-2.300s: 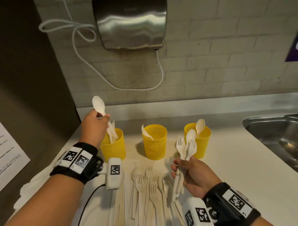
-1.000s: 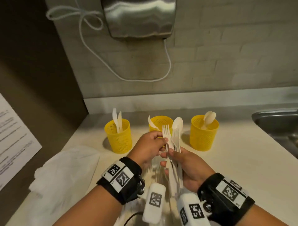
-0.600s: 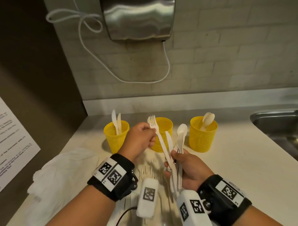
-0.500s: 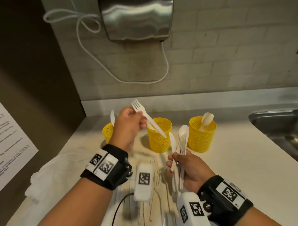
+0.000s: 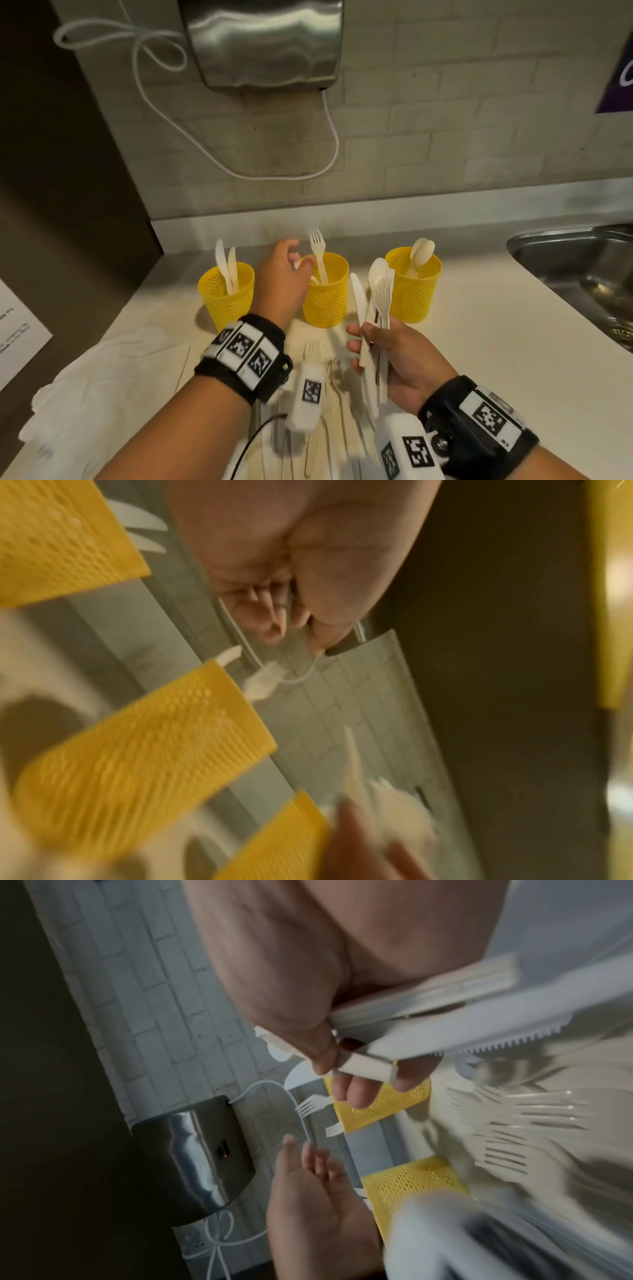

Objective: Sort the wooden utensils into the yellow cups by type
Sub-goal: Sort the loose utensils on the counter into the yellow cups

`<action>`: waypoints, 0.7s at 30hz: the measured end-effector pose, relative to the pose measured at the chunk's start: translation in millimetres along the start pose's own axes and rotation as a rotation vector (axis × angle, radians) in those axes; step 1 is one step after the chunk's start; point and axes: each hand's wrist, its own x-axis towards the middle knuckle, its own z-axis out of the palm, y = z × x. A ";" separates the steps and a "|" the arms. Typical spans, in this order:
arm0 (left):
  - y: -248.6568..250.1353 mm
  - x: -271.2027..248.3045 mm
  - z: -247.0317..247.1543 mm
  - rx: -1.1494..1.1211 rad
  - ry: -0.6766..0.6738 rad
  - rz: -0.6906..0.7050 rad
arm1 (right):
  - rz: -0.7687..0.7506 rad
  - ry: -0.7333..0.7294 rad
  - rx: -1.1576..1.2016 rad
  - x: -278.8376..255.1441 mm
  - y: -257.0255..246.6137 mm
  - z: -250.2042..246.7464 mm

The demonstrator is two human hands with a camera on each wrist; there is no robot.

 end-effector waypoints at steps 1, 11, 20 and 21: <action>0.5 -10.7 1.3 -0.077 -0.109 -0.027 | -0.006 -0.010 -0.019 1.3 0.1 1.0; -3.1 -32.1 -33.7 -0.407 -0.118 -0.023 | 0.013 -0.150 -0.090 10.1 6.1 31.5; -32.9 22.7 -130.1 -0.056 0.531 0.131 | 0.012 -0.020 -0.041 8.1 10.3 18.6; -38.8 24.5 -124.7 -0.009 0.510 0.103 | 0.020 -0.026 -0.038 7.6 10.5 18.8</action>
